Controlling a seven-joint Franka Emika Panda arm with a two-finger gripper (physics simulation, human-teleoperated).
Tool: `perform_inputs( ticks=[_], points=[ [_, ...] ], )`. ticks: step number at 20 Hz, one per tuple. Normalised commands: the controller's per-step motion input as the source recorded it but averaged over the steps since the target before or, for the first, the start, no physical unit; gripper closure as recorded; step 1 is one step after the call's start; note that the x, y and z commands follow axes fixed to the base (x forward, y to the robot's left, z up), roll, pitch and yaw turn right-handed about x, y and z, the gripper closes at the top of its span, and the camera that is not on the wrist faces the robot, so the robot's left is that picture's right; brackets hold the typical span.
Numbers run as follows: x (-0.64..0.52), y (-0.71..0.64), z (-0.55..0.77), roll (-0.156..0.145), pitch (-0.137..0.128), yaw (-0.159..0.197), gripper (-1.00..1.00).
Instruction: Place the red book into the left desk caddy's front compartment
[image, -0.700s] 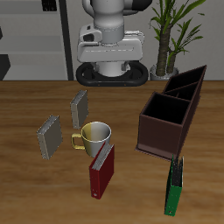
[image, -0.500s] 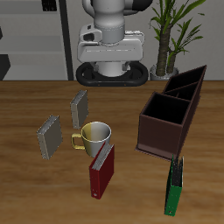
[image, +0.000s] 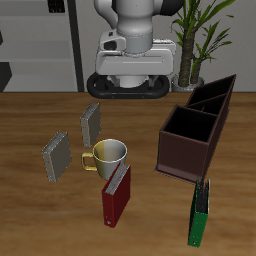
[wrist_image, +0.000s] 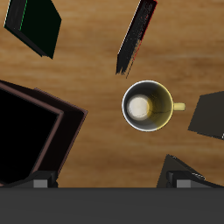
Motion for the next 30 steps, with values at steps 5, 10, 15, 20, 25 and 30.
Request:
perform_inputs(
  ticks=[5,10,15,20,25,30],
  points=[
    [0.36,0.17,0.15,-0.014,-0.011,0.003,-1.0],
    [0.5,0.1,0.23,-0.021,-0.025,0.005,-1.0],
    [0.43,-0.12,0.13,-0.056,-0.012,-0.054,-1.0],
    [0.54,-0.3,-0.07,-0.068,0.011,-0.05,-1.0],
    [0.41,-0.24,-0.07,0.01,-0.007,-0.042,-1.0],
    [0.17,-0.07,0.0,0.016,-0.066,0.014,-1.0]
  ],
)
